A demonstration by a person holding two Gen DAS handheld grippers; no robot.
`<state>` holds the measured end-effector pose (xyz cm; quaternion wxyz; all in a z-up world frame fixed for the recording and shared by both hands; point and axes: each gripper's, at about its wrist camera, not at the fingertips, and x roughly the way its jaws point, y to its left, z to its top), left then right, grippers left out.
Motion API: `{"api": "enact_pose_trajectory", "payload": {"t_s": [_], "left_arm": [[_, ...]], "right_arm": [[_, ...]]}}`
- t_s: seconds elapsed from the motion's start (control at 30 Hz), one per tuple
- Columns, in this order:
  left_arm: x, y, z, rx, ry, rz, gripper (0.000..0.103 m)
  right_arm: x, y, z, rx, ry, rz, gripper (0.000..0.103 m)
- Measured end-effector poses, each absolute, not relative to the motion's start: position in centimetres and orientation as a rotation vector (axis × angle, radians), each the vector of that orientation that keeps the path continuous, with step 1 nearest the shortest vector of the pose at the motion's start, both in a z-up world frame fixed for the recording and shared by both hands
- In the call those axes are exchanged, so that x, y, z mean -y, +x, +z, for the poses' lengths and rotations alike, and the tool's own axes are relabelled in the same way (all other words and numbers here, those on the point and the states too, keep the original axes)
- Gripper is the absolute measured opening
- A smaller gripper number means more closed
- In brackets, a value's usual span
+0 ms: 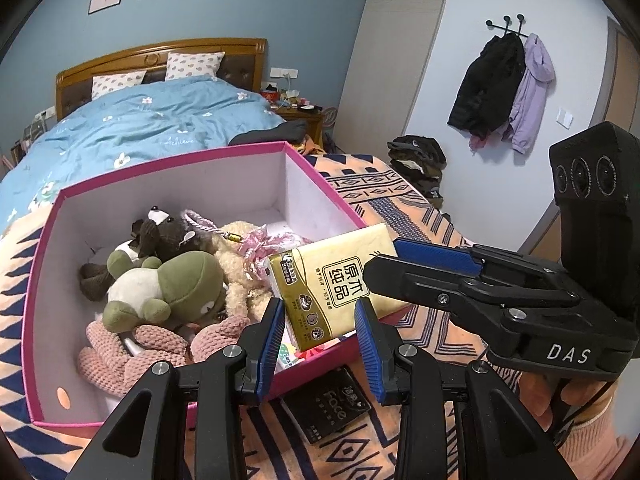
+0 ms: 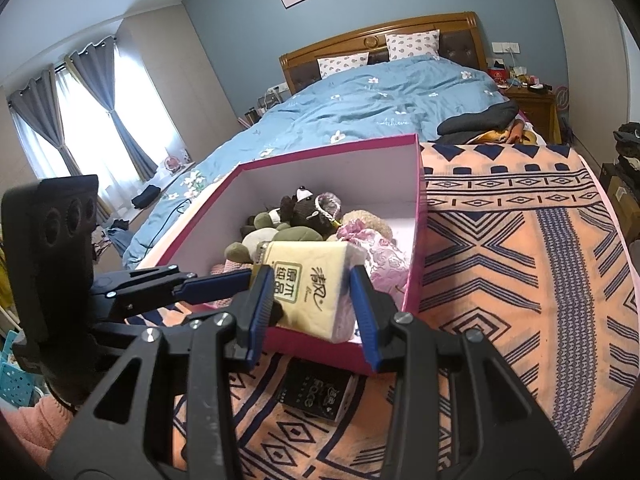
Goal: Organize objects
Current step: 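Lower the yellow pack into the box and open the left gripper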
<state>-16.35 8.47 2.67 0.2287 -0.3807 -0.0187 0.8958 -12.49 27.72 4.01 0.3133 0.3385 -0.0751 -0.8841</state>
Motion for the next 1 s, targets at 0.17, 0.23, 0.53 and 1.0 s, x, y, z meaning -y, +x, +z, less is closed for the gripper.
{"api": "enact_pose_trajectory", "payload": {"t_s": [0.17,0.23,0.53,1.0], "left_arm": [[-8.5,-16.8,2.1,0.052,-1.073,2.462,0.036],[-8.4,-16.9,1.9,0.059,-1.079,2.457,0.036],[-8.4,-17.4,1.2,0.055,-1.106,2.452,0.036],[-8.3,-18.3,0.8,0.06,-1.133,2.445,0.037]], "right_arm": [[-27.6,-12.9,3.5,0.192,0.913,-2.331,0.042],[-27.6,-13.0,3.4,0.192,0.919,-2.331,0.042],[-27.3,-13.2,3.0,0.168,0.932,-2.337,0.042],[-27.4,-13.6,2.4,0.194,0.966,-2.35,0.042]]}}
